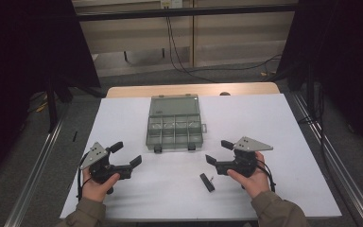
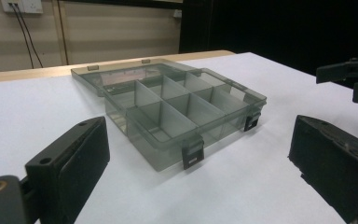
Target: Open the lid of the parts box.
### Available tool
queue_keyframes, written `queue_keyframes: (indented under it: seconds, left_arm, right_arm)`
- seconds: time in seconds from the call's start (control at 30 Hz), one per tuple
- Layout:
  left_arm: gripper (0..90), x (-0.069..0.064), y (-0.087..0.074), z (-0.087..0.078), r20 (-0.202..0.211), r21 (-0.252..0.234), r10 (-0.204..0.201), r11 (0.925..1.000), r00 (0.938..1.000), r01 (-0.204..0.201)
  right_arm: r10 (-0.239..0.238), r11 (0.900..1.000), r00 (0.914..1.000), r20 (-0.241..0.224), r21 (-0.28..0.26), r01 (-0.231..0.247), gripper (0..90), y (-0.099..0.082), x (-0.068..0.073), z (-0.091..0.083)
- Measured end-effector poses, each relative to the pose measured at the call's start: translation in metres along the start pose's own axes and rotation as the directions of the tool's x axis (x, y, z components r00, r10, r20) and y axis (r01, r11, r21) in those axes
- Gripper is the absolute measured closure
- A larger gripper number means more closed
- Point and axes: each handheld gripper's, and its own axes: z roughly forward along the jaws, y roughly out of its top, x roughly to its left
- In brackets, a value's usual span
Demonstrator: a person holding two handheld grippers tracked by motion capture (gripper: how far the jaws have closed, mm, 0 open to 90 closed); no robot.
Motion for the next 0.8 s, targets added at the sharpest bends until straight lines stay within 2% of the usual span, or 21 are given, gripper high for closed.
queue_keyframes:
  seconds: [0.1,0.37,0.7,0.8]
  left_arm:
    - [4.5,-0.001,-0.002,-0.002,-0.001,-0.004,-0.005,1.0000,1.0000,0.005]
    - [3.8,-0.003,-0.007,-0.012,-0.002,-0.004,0.016,0.9999,0.9999,-0.016]
    - [3.5,-0.001,-0.011,-0.015,0.001,0.009,0.040,0.9992,0.9992,-0.040]
    - [3.5,-0.001,-0.011,-0.014,-0.001,0.010,0.035,0.9994,0.9994,-0.035]
  right_arm:
    - [-0.010,0.9999,0.9999,0.003,0.011,0.010,16.3,-0.001,0.000,-0.001]
    - [-0.011,0.9997,0.9999,0.004,0.023,0.011,15.9,-0.005,-0.001,-0.002]
    - [-0.008,0.9996,0.9999,0.010,0.025,0.008,15.6,-0.006,0.001,-0.004]
    - [-0.009,0.9996,0.9999,0.007,0.028,0.009,15.6,-0.006,0.003,-0.004]
